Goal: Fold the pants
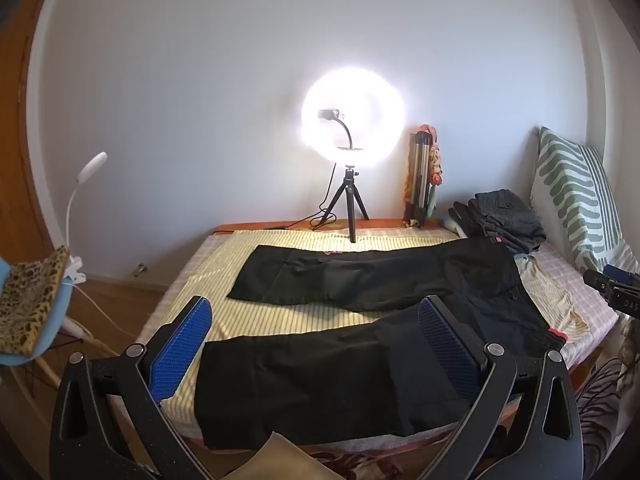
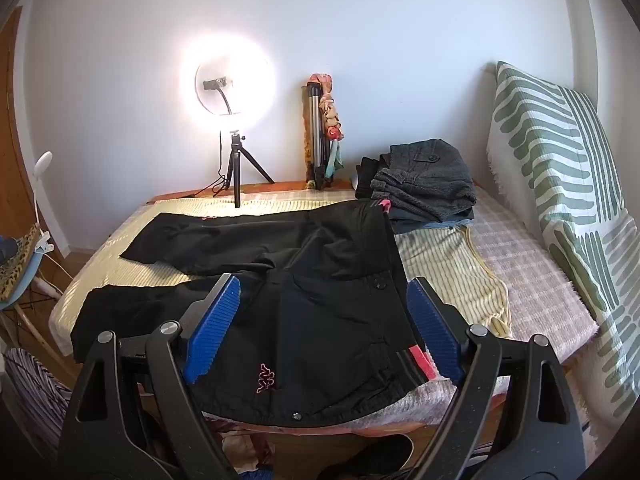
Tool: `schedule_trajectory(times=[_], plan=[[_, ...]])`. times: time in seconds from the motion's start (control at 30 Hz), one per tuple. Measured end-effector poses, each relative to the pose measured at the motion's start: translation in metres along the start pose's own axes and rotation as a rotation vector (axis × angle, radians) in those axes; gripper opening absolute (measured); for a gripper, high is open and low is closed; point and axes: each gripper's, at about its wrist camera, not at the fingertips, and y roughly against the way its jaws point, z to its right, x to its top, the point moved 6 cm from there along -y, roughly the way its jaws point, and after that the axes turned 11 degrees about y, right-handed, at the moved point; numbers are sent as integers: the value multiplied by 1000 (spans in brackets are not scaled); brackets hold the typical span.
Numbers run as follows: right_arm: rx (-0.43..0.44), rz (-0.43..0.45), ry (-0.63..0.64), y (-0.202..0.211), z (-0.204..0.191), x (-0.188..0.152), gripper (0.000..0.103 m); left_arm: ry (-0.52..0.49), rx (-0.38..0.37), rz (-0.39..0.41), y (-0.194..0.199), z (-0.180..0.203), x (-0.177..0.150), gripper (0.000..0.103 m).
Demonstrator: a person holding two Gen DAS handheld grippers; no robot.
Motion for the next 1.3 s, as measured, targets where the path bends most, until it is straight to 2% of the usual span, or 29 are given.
schedule_trajectory(times=[1.3], plan=[[6,5,-8,-1,2,-2,88,1,12,2,2,-1,5,103]])
